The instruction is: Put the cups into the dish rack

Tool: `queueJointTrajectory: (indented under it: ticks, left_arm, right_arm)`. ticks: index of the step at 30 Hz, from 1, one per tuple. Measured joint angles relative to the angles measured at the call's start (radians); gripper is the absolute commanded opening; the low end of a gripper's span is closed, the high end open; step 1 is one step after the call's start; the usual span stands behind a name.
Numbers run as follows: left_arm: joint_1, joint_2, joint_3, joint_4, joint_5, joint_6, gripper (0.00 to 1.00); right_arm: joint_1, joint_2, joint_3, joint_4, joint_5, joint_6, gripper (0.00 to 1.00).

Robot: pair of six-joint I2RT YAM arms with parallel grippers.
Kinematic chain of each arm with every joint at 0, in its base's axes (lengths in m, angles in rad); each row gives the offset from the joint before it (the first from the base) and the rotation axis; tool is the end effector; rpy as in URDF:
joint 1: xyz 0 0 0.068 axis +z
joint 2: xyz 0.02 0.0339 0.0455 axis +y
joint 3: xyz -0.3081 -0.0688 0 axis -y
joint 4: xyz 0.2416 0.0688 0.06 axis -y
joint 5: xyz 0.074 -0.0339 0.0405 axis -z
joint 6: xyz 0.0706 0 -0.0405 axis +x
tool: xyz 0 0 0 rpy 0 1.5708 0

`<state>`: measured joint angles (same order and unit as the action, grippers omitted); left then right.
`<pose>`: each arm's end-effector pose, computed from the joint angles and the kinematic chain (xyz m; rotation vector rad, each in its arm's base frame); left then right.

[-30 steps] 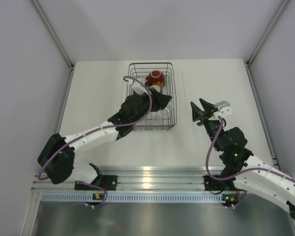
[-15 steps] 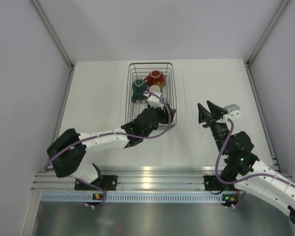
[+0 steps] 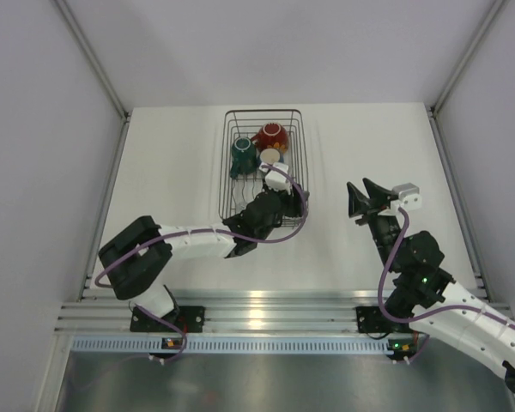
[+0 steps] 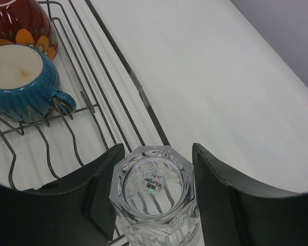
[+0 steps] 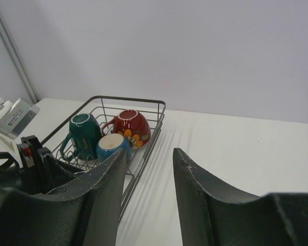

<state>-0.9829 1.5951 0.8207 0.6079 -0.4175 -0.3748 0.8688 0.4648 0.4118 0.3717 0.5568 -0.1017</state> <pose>0.2339 -0.2993 0.2725 0.2231 1.7513 -0.6366 0.1035 0.0646 0.3407 -0.1420 1.3000 0.3071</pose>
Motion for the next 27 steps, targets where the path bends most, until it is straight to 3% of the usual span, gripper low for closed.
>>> queueJointTrajectory:
  ticks: [27]
  left_arm:
    - [0.001,0.142,-0.004,0.158,-0.131,0.116,0.00]
  right_arm:
    - [0.000,-0.033,-0.013,-0.073,-0.001,0.020,0.43]
